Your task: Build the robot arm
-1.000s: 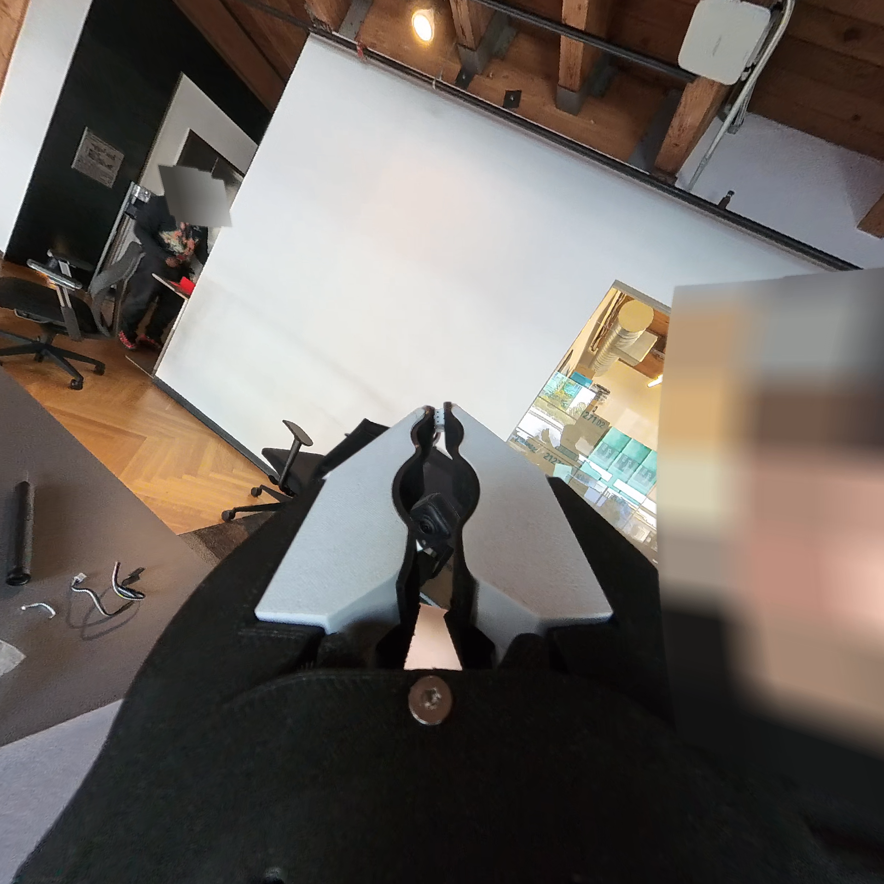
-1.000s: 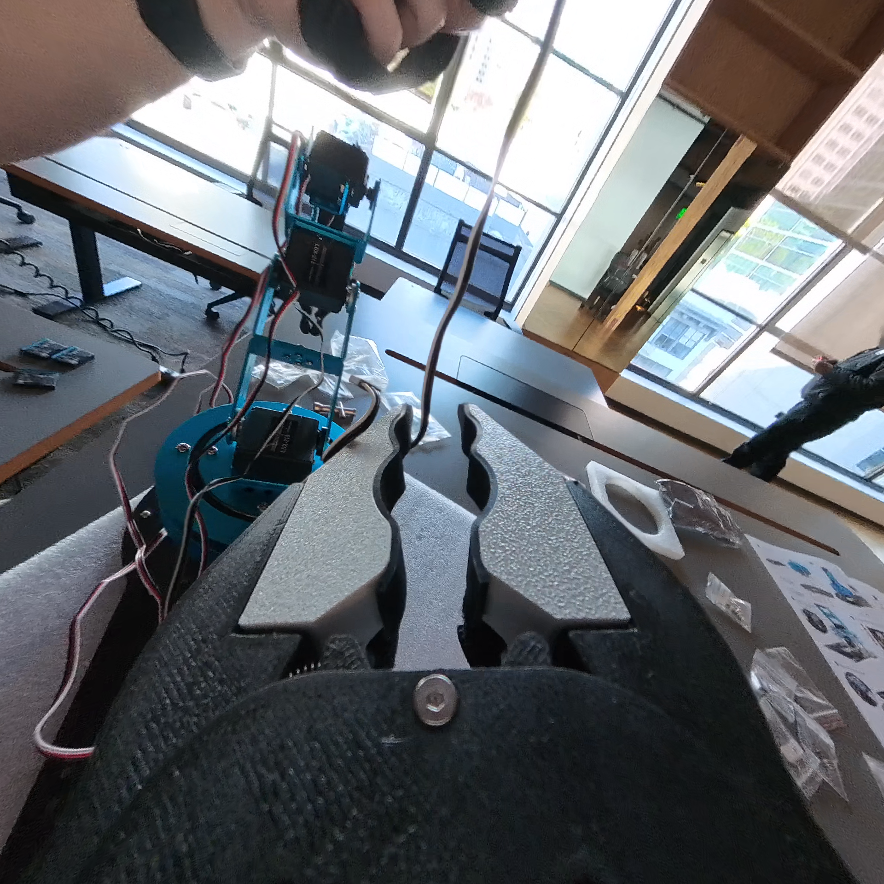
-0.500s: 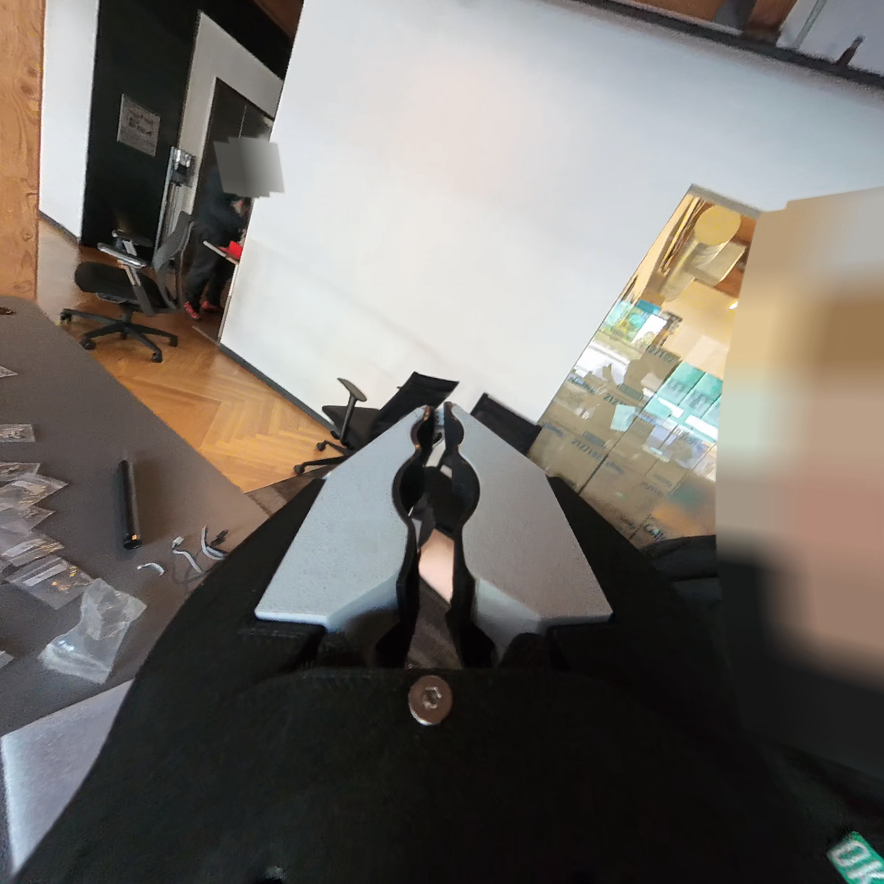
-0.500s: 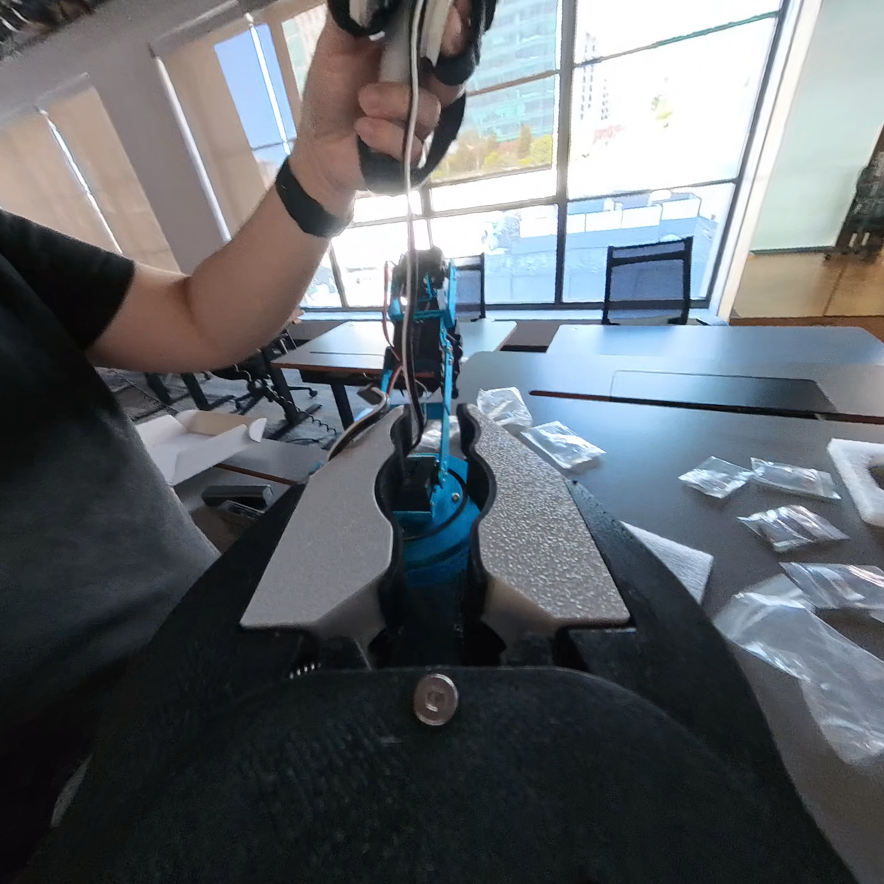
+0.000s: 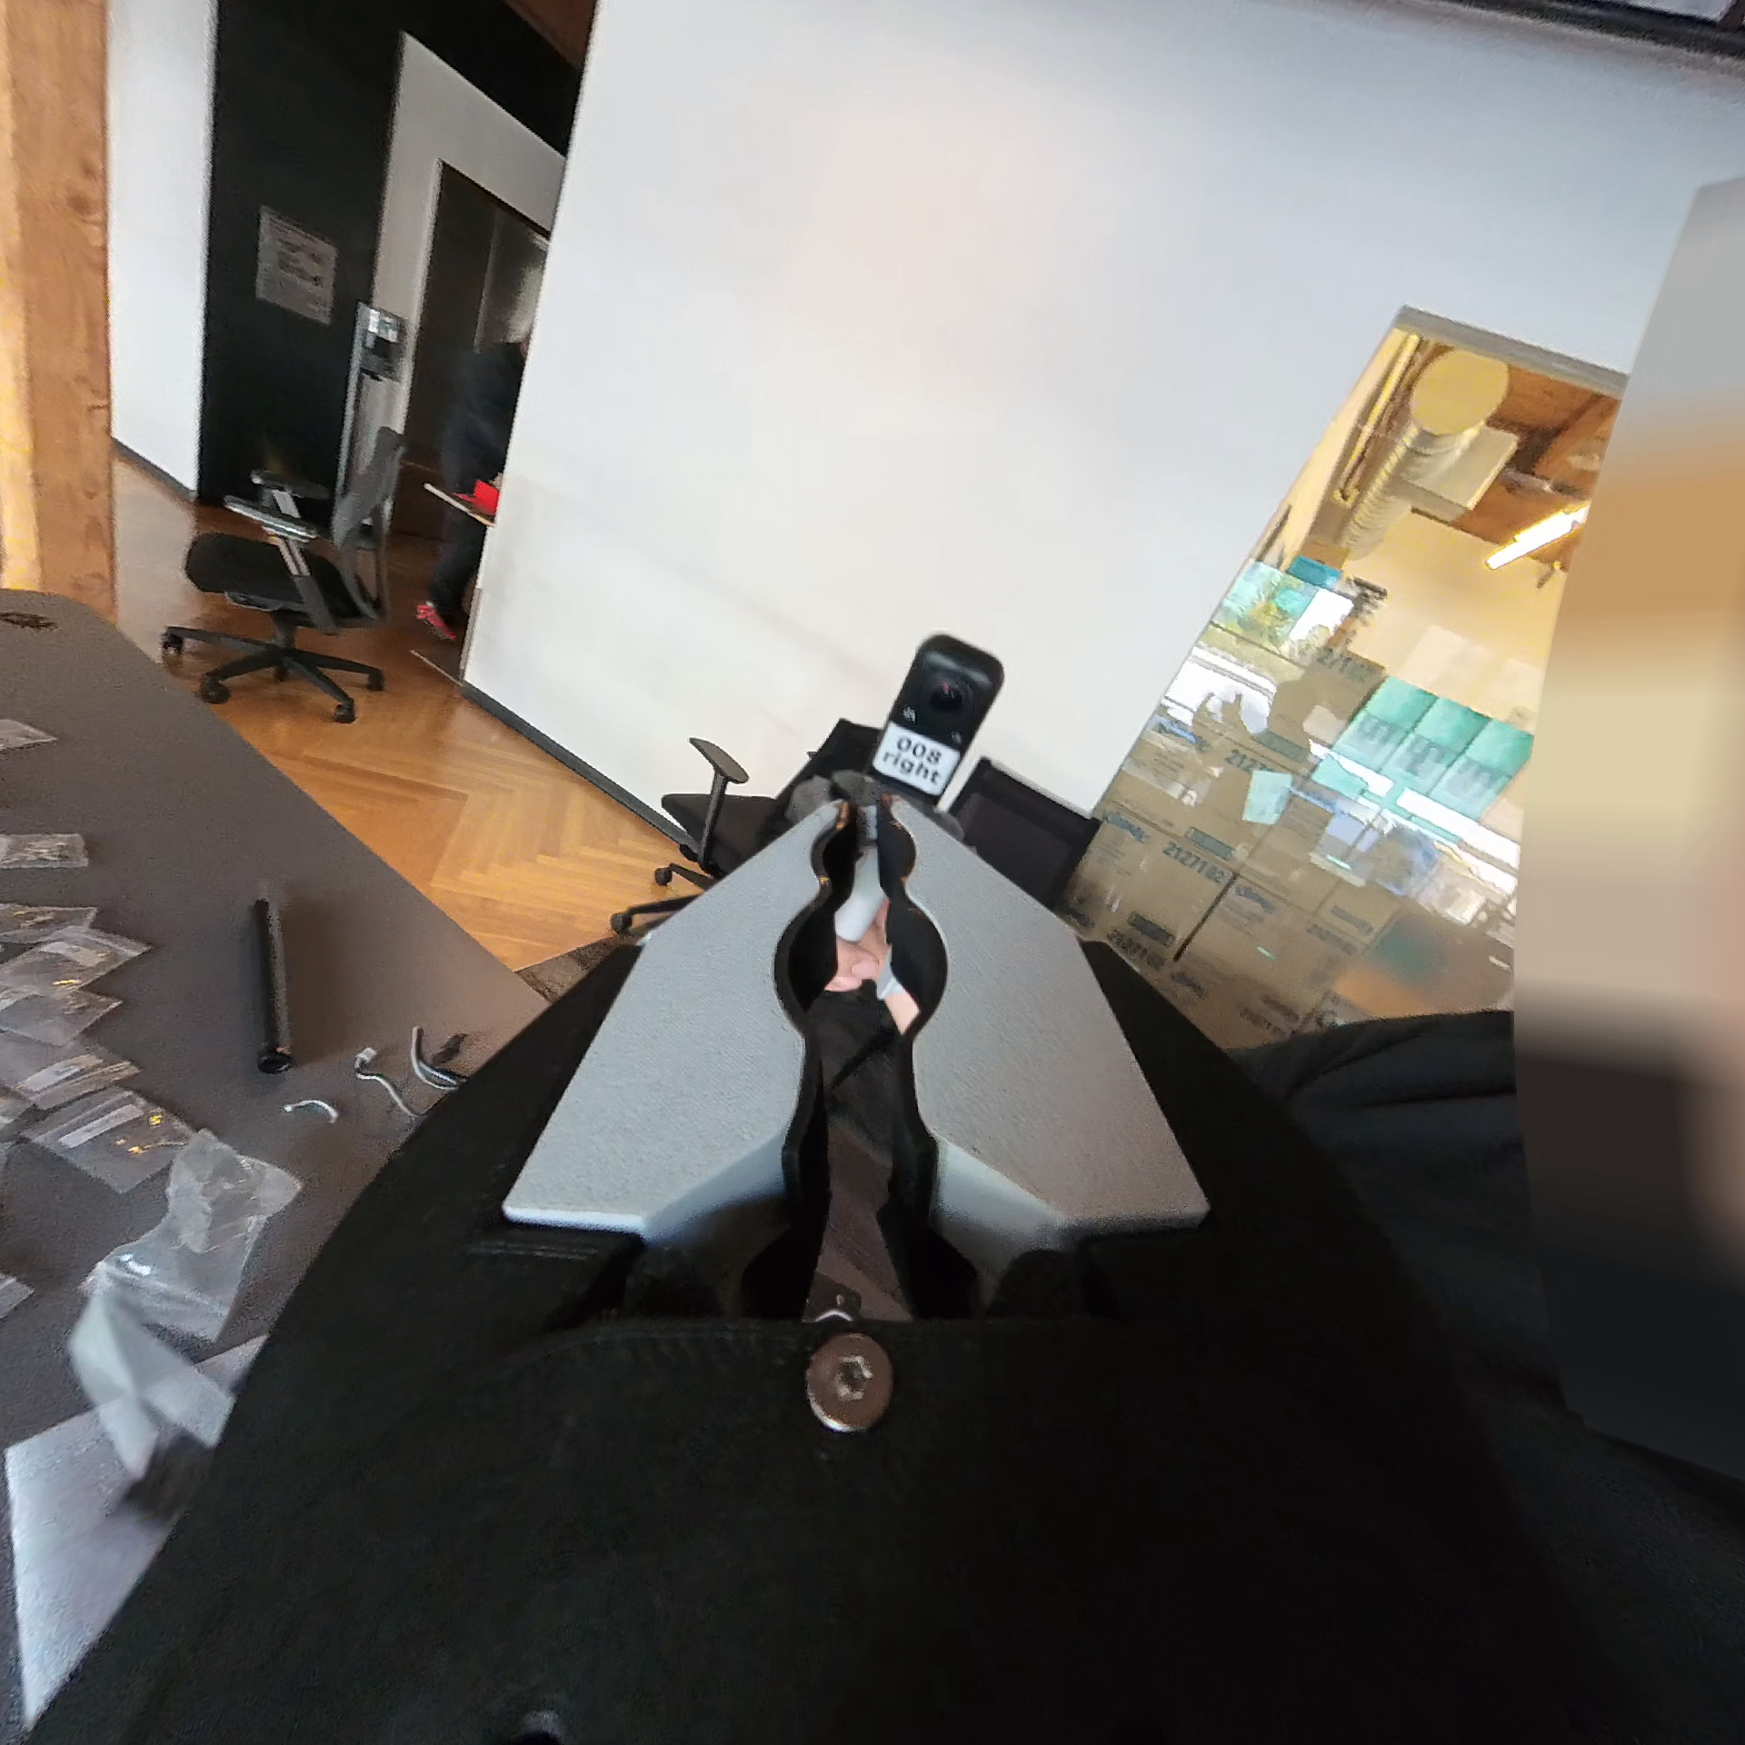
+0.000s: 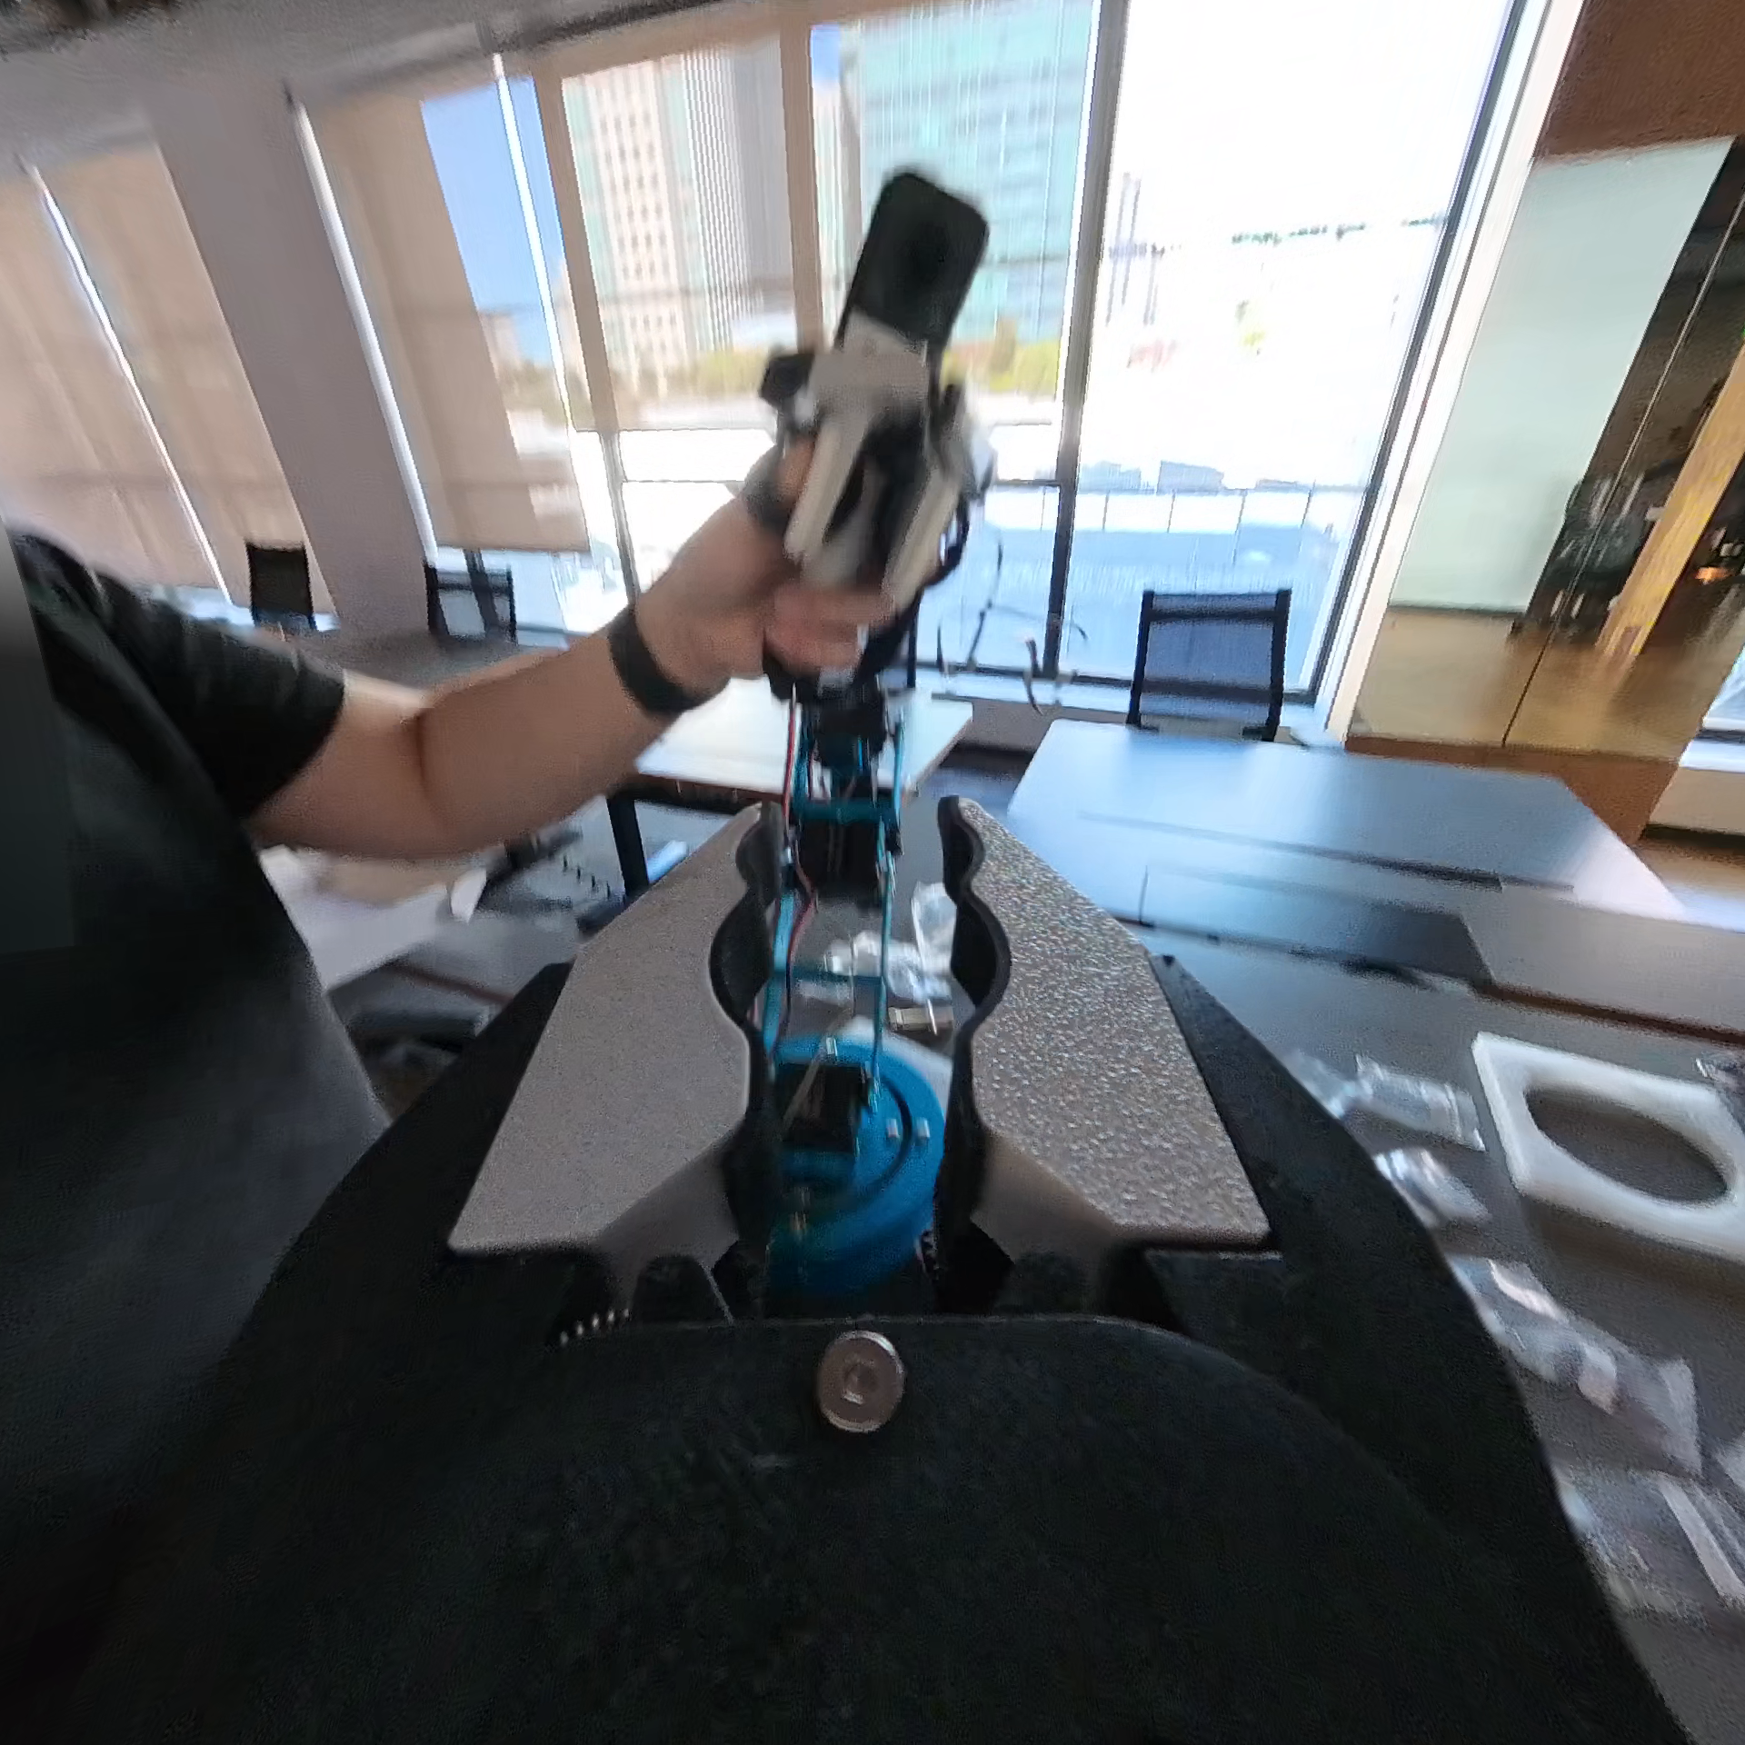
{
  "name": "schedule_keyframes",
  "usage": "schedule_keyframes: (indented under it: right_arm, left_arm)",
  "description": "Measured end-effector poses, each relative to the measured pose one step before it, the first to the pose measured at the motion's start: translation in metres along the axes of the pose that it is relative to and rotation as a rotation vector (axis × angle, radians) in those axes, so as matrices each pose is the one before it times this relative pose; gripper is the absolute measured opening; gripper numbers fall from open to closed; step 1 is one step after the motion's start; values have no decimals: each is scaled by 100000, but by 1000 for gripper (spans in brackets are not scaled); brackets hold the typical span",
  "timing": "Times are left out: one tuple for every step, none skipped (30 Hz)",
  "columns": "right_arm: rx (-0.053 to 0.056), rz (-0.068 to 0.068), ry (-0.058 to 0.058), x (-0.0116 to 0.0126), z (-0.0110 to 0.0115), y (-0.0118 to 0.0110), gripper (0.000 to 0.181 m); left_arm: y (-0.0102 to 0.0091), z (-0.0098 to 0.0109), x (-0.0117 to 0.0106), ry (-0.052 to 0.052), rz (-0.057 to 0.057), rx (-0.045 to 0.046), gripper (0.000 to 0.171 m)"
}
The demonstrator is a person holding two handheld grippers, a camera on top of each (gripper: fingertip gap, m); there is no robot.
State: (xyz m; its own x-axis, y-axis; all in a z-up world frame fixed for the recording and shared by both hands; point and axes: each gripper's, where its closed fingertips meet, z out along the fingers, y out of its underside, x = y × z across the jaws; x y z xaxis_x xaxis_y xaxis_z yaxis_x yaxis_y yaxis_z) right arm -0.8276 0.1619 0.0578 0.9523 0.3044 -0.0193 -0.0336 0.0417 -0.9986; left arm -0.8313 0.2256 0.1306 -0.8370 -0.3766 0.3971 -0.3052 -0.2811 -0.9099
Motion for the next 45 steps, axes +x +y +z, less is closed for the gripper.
schedule_keyframes:
  right_arm:
    - [4552, 1316, -885, -273, 917, -1014, 31]
    - [2515, 1948, -2496, -447, 980, -633, 31]
    - [1562, 1705, -3200, -471, 941, -438, 31]
    - [1584, 918, -2560, -319, 824, -342, 30]
    - [431, -233, -1834, -166, 692, -102, 31]
    - [-574, -757, -1485, -112, 580, 89, 32]
    - [-782, -953, -1833, -194, 470, 184, 33]
    - [-425, -725, -1765, -234, 403, 148, 32]
    - [49, -766, 427, 68, 297, 88, 32]
    - [525, -1986, 3225, 427, 173, 37, 27]
    - [847, -4196, 4570, 542, 71, 32, 19]
    - [389, -5775, 3182, 232, 42, 122, 18]
    - [271, -5404, 3467, 229, 25, 105, 19]
    - [455, -4732, 4318, 369, -19, 20, 25]
    - [162, -4078, 3049, 199, -53, 21, 28]
    - [818, -3832, 1423, -13, -110, -119, 28]
    - [293, -3121, -683, -248, -131, -39, 27]
    - [-813, -917, -3493, -493, -153, 98, 25]
    - [-855, 884, -2505, -200, -242, 50, 23]
    - [240, 682, 159, 293, -321, -97, 23]
    - [289, 142, 266, 338, -363, -86, 23]
    - [-641, 351, -727, 216, -313, 62, 23]
    - [-1437, 216, -194, 247, -247, 192, 23]
    - [-1241, -1394, 1265, 318, -212, 195, 23]
    - [-1722, -3901, 2311, 289, -227, 334, 18]
    - [-1507, -6768, 5027, 428, -278, 382, 7]
    - [1444, -5500, 6349, 314, -249, -53, 5]
    - [2702, -1148, 1963, -474, -101, -364, 5]
    - [1926, 3962, 295, -817, 77, -412, 5]
    - [2778, 4111, -473, -1081, 203, -477, 6]
    - [2780, 1214, 88, -1126, 284, -340, 7]
    - [588, -1525, 3299, -604, 352, 141, 9]
    - [-282, -2557, 5016, -244, 381, 408, 13]
    - [-1755, -1707, 3036, -378, 491, 721, 16]
    - [-3163, 224, 4430, 7, 550, 905, 19]
    - [-1733, 625, 5587, 279, 503, 628, 25]
    - [-183, -21, 4580, 140, 346, 283, 26]
    - [178, -1448, 5559, 308, 206, 87, 25]
    - [-222, -3663, 5897, 397, 107, 56, 24]
    - [-10, -5226, 4233, 204, 39, -90, 24]
    - [-54, -5474, 3748, 187, 27, -149, 22]
    - [-1334, -5389, 2214, 64, 98, 74, 19]
    - [-1127, -4082, 441, -125, 97, 102, 17]
    - [439, -2494, -936, -276, 51, -78, 12]
    - [195, -2083, -887, -245, 30, 24, 5]
  left_arm:
    - [563, 290, 345, 1682, 1453, -1042, 1]
    - [459, 267, 503, 2599, 1599, -591, 1]
    - [358, 224, 650, 3607, 1379, -230, 0]
    - [235, 172, 636, 3540, 992, 289, 0]
    - [168, 111, 496, 2700, 736, 556, 1]
    - [202, 52, 218, 953, 543, 67, 0]
    - [238, 6, 54, 16, 560, -369, 0]
    - [232, -39, 55, 17, 415, -268, 0]
    - [162, -86, 30, -68, -107, 241, 0]
    - [121, -143, -23, -163, -833, 669, 0]
    - [90, -179, -12, 173, -1314, 806, 0]
    - [139, -189, -32, 290, -1614, 535, 0]
    - [168, -201, -136, -289, -1711, 244, 0]
    - [211, -198, -178, -681, -1528, -52, 0]
    - [253, -181, -140, -492, -1428, -338, 0]
    - [250, -159, -110, -455, -1650, -267, 0]
    - [200, -167, -69, -224, -1941, 5, 0]
    - [144, -165, 10, 300, -2100, 269, 0]
    - [68, -195, 39, 596, -2166, 654, 0]
    - [-10, -230, -76, -16, -2268, 1112, 0]
    - [-47, -249, -148, -356, -2619, 1412, 0]
    - [-35, -230, -117, 149, -3372, 1397, 1]
    - [0, -200, -59, 666, -4001, 1426, 1]
    - [48, -158, -90, 655, -4468, 1525, 1]
    - [176, -135, -128, 327, -4772, 1174, 1]
    - [255, -107, -227, -550, -4493, 1000, 1]
    - [184, -108, -243, -1104, -2872, 1913, 1]
    - [140, -119, -300, -1755, -1446, 2193, 1]
    - [150, -124, -328, -2011, -1195, 1691, 1]
    - [106, -88, -188, -1153, -950, 1571, 1]
    - [51, -60, -78, -425, -1219, 1547, 1]
    - [-16, -32, 20, 330, -1865, 1662, 1]
    - [-68, -8, 139, 1069, -1979, 1600, 1]
    - [-114, -10, 102, 760, -1573, 1531, 1]
    - [-96, -14, -38, -251, -769, 1350, 1]
    - [-57, -12, -142, -955, -354, 1024, 1]
    - [-63, -23, -136, -992, -340, 1017, 1]
    - [-81, -28, -69, -525, -308, 1138, 1]
    - [-89, -43, -56, -356, -474, 1055, 1]
    - [-84, -59, -72, -412, -610, 1040, 1]
    - [-76, -48, -64, -210, -612, 976, 1]
    - [-16, -41, -25, 99, -566, 546, 1]
    - [83, -24, -69, -149, -388, -212, 1]
    - [80, -24, -81, -308, -227, -225, 1]
    - [35, -48, 13, 173, -442, 243, 1]
